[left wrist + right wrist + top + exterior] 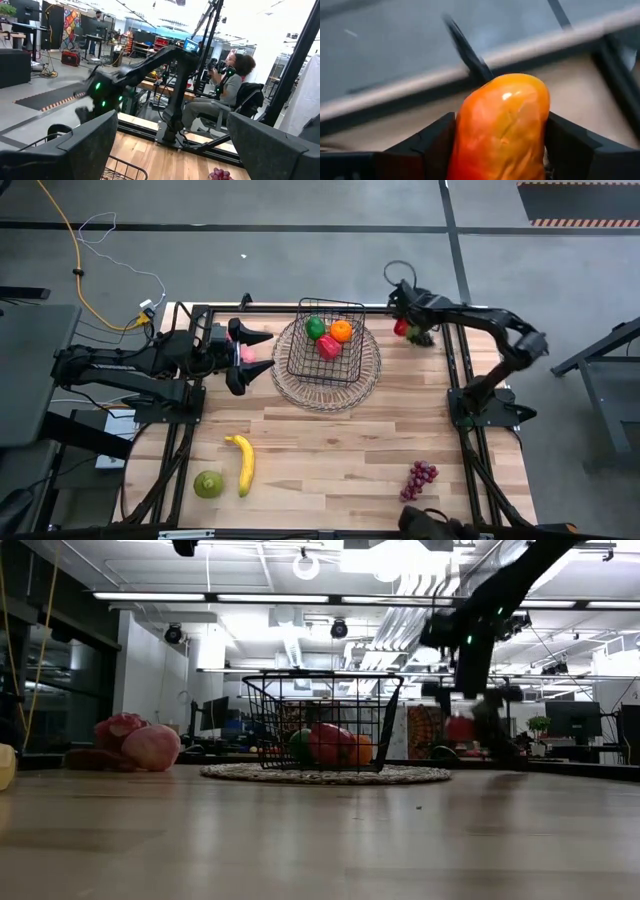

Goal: Build produce basket
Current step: Put the orange mango into the black wire basket, then put the pink peach into the black wire basket

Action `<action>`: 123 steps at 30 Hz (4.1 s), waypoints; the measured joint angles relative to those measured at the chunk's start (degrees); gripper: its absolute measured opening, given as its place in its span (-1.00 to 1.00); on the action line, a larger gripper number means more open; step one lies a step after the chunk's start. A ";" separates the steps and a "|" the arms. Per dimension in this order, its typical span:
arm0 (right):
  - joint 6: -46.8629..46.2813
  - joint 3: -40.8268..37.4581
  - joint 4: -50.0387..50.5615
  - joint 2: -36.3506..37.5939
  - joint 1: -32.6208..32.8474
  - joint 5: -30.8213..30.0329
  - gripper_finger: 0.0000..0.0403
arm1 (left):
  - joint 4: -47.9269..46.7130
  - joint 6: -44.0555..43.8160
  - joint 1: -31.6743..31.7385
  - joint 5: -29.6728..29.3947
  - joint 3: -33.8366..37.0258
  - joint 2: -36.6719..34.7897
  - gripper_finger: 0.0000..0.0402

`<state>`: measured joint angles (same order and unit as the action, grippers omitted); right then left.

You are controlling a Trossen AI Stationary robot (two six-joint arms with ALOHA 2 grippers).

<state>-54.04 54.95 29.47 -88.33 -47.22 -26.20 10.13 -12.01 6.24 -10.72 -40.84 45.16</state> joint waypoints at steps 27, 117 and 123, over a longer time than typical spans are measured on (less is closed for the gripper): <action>34.43 0.23 -17.61 32.83 40.52 10.84 0.27 | 0.00 -0.01 0.00 -0.63 0.00 -0.02 0.80; 10.63 35.86 16.69 -23.24 28.06 2.60 0.84 | 0.20 -3.83 -0.02 -0.42 0.00 -0.39 0.80; 14.92 35.86 16.50 -20.09 27.71 2.73 0.98 | 0.17 -3.83 -0.02 -0.42 0.00 -0.39 0.80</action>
<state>-39.11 90.80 45.97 -108.42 -19.51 -23.47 10.31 -15.84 6.22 -11.14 -40.84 44.77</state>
